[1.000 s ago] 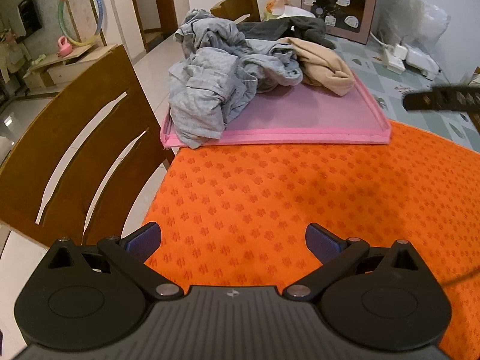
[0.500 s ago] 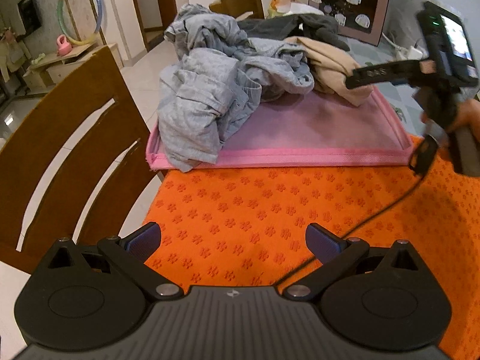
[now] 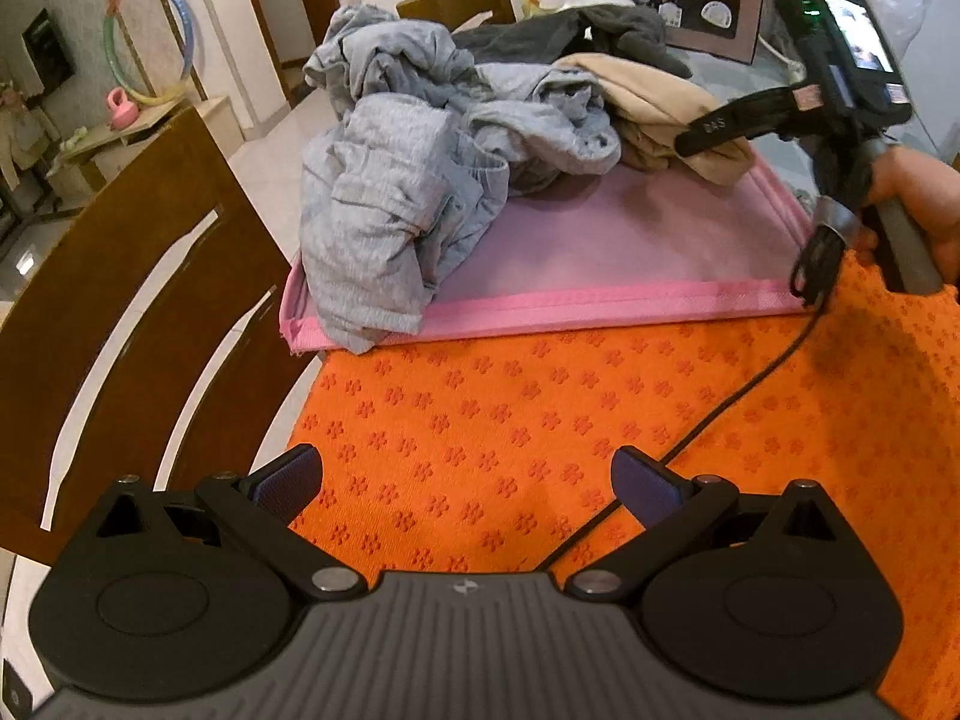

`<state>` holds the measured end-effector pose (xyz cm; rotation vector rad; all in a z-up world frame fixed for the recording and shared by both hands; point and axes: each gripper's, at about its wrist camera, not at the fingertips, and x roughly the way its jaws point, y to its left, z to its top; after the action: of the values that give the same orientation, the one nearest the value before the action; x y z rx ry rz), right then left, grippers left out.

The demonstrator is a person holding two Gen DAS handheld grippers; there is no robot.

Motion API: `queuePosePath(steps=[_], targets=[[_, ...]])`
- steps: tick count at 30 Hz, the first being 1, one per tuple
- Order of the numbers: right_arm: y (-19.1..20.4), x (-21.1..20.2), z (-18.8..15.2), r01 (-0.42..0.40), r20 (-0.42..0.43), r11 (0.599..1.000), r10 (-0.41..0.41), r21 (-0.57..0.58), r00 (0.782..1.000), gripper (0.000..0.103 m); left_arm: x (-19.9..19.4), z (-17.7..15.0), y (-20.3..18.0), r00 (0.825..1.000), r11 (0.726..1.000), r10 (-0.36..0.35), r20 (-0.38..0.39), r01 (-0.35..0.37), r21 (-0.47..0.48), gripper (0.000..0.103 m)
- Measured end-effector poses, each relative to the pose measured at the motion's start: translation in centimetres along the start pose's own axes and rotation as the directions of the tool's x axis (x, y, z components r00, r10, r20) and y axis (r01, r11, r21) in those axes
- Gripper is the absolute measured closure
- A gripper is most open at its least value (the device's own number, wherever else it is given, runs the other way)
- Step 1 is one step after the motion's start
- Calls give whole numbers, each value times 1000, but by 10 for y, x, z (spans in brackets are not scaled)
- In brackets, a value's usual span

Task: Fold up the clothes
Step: 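Reach the right gripper into the pile and grasp the beige trousers, then pull the beige trousers off the pink tray onto the orange mat with the right gripper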

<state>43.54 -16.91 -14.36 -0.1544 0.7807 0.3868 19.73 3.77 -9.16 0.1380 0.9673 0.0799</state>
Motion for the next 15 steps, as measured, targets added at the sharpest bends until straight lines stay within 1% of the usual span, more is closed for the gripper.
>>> queuePosePath(steps=[3, 8, 12, 15], targets=[[0, -31, -4, 10, 13, 1000, -10, 4, 1000, 77, -9, -1, -2, 1000, 1000, -7, 18, 7, -1, 0], [4, -96, -21, 0, 18, 1000, -1, 28, 1000, 78, -26, -8, -6, 999, 1000, -27, 45, 27, 4, 0], [12, -147, -42, 21, 16, 998, -22, 51, 1000, 80, -43, -17, -10, 997, 999, -42, 69, 41, 19, 0], [11, -184, -65, 27, 6, 993, -28, 116, 1000, 80, -54, -27, -10, 995, 998, -55, 82, 53, 29, 0]])
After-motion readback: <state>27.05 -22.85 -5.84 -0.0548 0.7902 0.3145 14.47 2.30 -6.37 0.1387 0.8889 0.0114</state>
